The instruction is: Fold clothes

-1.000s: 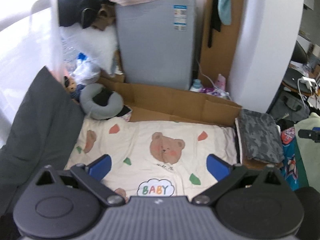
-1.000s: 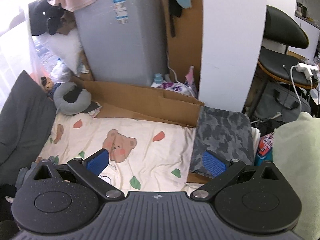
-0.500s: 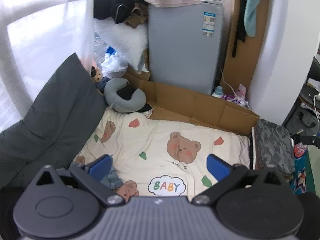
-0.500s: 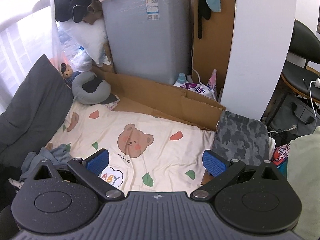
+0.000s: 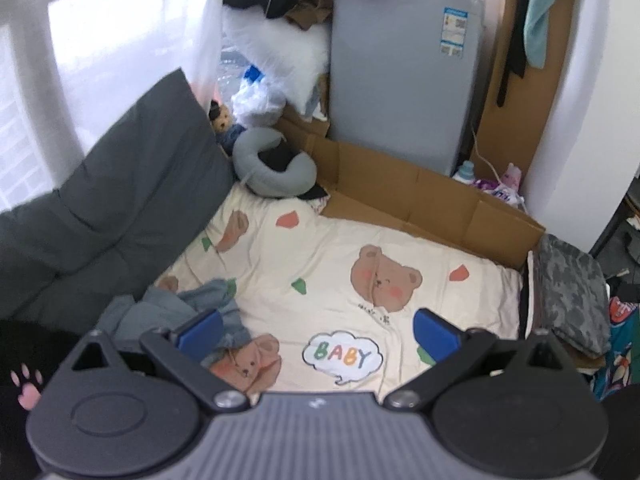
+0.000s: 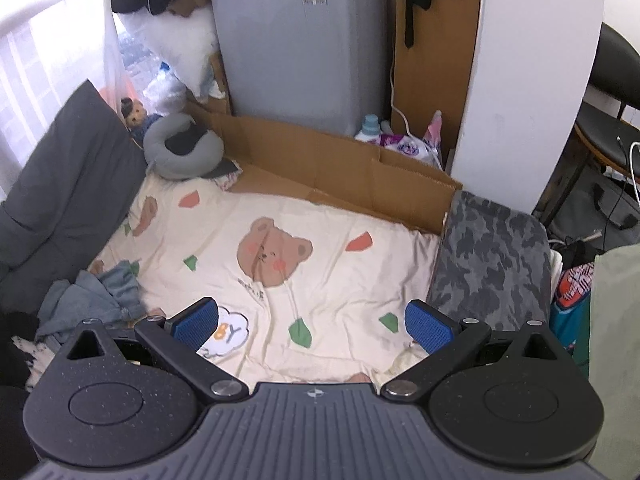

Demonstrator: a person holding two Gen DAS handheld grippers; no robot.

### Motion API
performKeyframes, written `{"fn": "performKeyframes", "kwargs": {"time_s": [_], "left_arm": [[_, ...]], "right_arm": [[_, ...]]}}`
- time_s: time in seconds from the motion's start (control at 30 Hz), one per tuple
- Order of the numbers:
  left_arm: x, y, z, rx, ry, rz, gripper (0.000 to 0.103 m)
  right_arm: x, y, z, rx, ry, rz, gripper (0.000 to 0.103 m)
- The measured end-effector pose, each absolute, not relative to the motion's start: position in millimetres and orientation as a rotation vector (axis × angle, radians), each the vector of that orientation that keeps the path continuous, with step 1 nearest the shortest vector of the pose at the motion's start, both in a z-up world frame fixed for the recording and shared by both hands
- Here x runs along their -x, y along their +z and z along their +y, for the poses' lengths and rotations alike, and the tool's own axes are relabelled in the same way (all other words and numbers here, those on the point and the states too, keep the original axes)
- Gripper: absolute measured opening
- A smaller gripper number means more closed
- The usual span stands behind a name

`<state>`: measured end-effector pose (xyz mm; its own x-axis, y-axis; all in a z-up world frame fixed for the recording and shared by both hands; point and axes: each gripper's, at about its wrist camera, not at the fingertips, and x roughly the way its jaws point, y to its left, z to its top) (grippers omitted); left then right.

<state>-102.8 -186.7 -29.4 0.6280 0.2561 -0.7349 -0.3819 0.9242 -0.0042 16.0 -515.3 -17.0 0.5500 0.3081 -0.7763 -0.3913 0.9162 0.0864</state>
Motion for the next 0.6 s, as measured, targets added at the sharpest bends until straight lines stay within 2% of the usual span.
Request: {"fn": "performKeyframes", "kwargs": {"time_s": [0.27, 0.6], "left_arm": [[110, -61, -183, 0.221, 0.393, 0.86, 0.102], [111, -68, -192, 0.251, 0.41, 0.875, 0.102]], "right_arm": [[-13, -39, -517, 0.124, 0.408, 0.938, 0.102], [-6, -48, -515, 0.147, 0.422, 0.978, 0.102]]}}
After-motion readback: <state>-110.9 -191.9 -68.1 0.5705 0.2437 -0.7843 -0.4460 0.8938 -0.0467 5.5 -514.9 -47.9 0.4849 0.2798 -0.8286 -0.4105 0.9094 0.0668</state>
